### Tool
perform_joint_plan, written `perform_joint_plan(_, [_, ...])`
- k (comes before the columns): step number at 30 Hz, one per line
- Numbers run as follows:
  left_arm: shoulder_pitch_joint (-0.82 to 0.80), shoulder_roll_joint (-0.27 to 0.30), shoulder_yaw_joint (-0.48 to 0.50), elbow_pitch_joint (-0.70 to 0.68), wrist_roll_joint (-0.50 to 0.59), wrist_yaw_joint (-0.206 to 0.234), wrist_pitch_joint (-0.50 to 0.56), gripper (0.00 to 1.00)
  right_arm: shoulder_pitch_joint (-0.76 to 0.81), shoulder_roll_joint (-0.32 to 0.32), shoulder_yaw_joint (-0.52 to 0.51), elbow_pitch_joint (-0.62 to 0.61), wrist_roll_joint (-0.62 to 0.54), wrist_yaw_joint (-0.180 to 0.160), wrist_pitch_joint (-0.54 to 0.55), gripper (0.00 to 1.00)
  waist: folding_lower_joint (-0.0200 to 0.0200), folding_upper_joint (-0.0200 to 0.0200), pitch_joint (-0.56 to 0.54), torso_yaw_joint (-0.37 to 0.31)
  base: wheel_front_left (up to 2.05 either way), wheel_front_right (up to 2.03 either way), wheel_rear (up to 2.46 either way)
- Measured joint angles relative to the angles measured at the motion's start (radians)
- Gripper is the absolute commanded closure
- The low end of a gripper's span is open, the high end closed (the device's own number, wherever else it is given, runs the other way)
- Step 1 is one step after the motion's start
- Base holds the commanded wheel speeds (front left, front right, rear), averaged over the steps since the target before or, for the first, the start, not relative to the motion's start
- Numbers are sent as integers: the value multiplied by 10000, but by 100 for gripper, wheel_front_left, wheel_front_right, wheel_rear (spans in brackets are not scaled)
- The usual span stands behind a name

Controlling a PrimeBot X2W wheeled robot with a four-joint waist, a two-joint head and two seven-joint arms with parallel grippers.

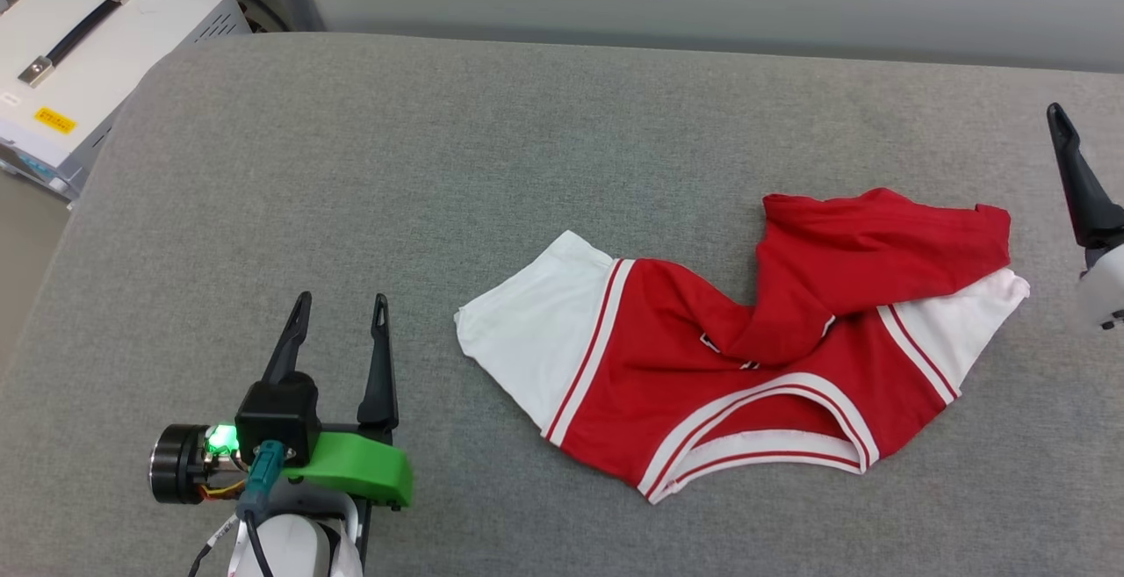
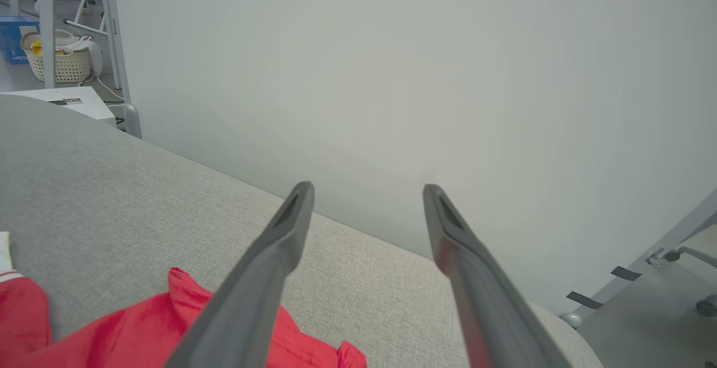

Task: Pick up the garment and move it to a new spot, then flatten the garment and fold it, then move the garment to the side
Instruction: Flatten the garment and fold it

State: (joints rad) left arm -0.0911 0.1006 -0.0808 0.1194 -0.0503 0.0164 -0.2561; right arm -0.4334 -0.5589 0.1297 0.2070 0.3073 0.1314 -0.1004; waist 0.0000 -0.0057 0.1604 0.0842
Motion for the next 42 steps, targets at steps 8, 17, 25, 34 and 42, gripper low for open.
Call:
perform_joint_plan(8, [83, -4, -73, -58, 69, 0, 0, 0, 414, -1764, 527, -1685, 1923, 0, 5093, 0, 0, 0, 39, 5, 0, 0, 0])
perform_joint_plan(17, [-35, -82, -293, -165, 69, -46, 0, 0, 418, -2849, 437, -1346, 4042, 0, 10069, 0, 0, 0, 563, 257, 0, 0, 0])
perform_joint_plan(25, [-709, -178, -424, -155, 65, -130, 0, 0, -155, -1868, 102, -263, 3816, 0, 10951, 0, 0, 0, 1575, 705, 0, 0, 0])
perform_joint_plan(34, [-1058, -286, -437, -58, 65, -169, 0, 0, -135, -1471, 591, 907, 3469, -4, 10207, 0, 0, 0, 2216, 998, 0, 0, 0])
perform_joint_plan(42, [-1051, -293, -387, 104, 67, -180, 0, 0, -157, -1641, 1269, 740, 3666, -4, 8613, 100, 0, -1, 1963, 807, 0, 0, 0])
